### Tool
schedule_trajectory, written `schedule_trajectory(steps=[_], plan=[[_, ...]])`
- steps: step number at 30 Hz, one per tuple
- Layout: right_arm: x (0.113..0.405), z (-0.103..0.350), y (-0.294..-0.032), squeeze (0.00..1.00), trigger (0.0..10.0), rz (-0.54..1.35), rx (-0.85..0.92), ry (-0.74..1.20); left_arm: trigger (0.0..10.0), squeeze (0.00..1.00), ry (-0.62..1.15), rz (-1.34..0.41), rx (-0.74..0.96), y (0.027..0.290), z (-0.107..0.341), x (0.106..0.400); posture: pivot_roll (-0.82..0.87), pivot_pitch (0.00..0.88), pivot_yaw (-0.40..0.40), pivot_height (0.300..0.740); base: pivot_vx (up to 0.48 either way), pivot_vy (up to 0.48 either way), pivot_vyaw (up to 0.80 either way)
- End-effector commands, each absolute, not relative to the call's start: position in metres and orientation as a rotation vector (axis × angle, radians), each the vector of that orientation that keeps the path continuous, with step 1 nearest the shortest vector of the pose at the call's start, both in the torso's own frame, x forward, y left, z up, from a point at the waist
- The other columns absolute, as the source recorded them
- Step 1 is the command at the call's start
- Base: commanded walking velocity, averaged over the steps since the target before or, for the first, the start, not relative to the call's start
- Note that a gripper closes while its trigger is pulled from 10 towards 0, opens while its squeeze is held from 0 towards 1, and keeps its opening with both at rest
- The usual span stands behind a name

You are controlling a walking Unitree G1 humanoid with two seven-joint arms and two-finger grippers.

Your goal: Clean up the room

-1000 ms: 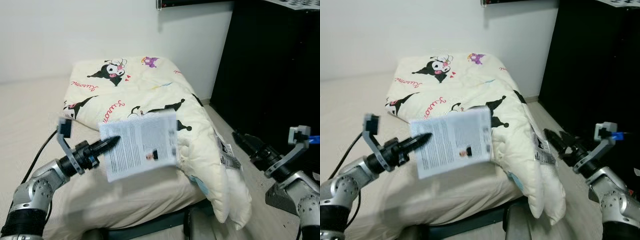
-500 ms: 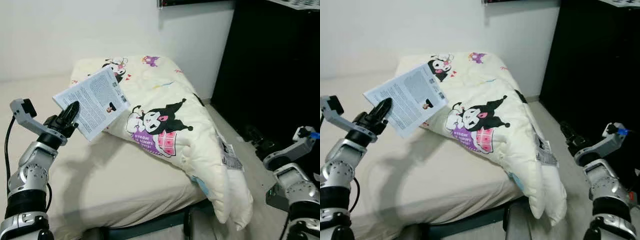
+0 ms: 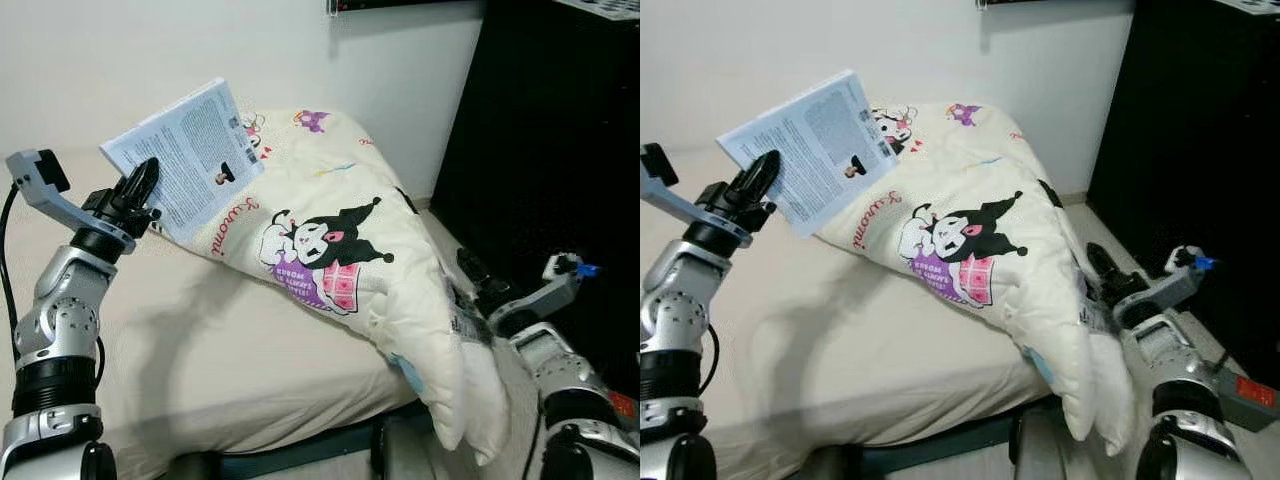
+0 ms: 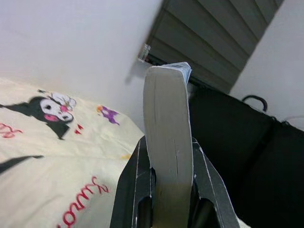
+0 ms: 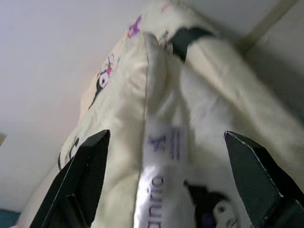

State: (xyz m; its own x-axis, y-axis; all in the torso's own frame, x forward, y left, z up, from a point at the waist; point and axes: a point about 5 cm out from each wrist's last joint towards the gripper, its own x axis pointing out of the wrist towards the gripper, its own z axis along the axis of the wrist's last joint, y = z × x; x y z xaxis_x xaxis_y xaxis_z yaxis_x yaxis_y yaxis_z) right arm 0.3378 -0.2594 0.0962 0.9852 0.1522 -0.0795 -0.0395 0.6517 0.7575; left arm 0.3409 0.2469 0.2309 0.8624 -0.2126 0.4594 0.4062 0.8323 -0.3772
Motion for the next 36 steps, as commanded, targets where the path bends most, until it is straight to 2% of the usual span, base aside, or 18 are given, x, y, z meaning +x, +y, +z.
schedule_trajectory(steps=[1, 6, 16, 22, 34, 35, 36], plan=[[0.337, 0.086, -0.253, 0.0, 10.0, 0.077, 0.843, 0.202, 0.0, 0.0, -0.473, -0.335, -0.456, 0.248, 0.244, 0.339, -0.07, 0.057, -0.008, 0.53, 0.0, 0.0, 0.0], [0.335, 0.073, -0.242, 0.0, 10.0, 0.08, 0.813, 0.28, 0.0, 0.0, -0.48, -0.338, -0.45, 0.249, 0.248, 0.339, -0.07, 0.052, -0.011, 0.53, 0.0, 0.0, 0.0], [0.333, 0.069, -0.245, 0.0, 10.0, 0.046, 0.762, 0.332, 0.0, 0.0, -0.486, -0.339, -0.455, 0.248, 0.248, 0.34, -0.08, 0.039, -0.018, 0.53, 0.0, 0.0, 0.0], [0.331, 0.065, -0.252, 0.0, 10.0, -0.035, 0.722, 0.37, 0.0, 0.0, -0.483, -0.339, -0.457, 0.246, 0.245, 0.34, -0.08, 0.041, -0.016, 0.53, 0.0, 0.0, 0.0], [0.328, 0.059, -0.246, 0.0, 10.0, -0.012, 0.774, 0.389, 0.0, 0.0, -0.48, -0.335, -0.441, 0.246, 0.245, 0.34, -0.08, 0.047, -0.013, 0.53, 0.0, 0.0, 0.0], [0.328, 0.057, -0.243, 0.0, 7.2, 0.006, 0.78, 0.398, 0.0, 0.0, -0.48, -0.334, -0.434, 0.246, 0.245, 0.34, -0.08, 0.047, -0.013, 0.53, 0.0, 0.0, 0.0], [0.328, 0.057, -0.243, 0.0, 7.2, 0.006, 0.78, 0.398, 0.0, 0.0, -0.48, -0.334, -0.434, 0.246, 0.245, 0.34, -0.08, 0.047, -0.013, 0.53, 0.0, 0.0, 0.0]])
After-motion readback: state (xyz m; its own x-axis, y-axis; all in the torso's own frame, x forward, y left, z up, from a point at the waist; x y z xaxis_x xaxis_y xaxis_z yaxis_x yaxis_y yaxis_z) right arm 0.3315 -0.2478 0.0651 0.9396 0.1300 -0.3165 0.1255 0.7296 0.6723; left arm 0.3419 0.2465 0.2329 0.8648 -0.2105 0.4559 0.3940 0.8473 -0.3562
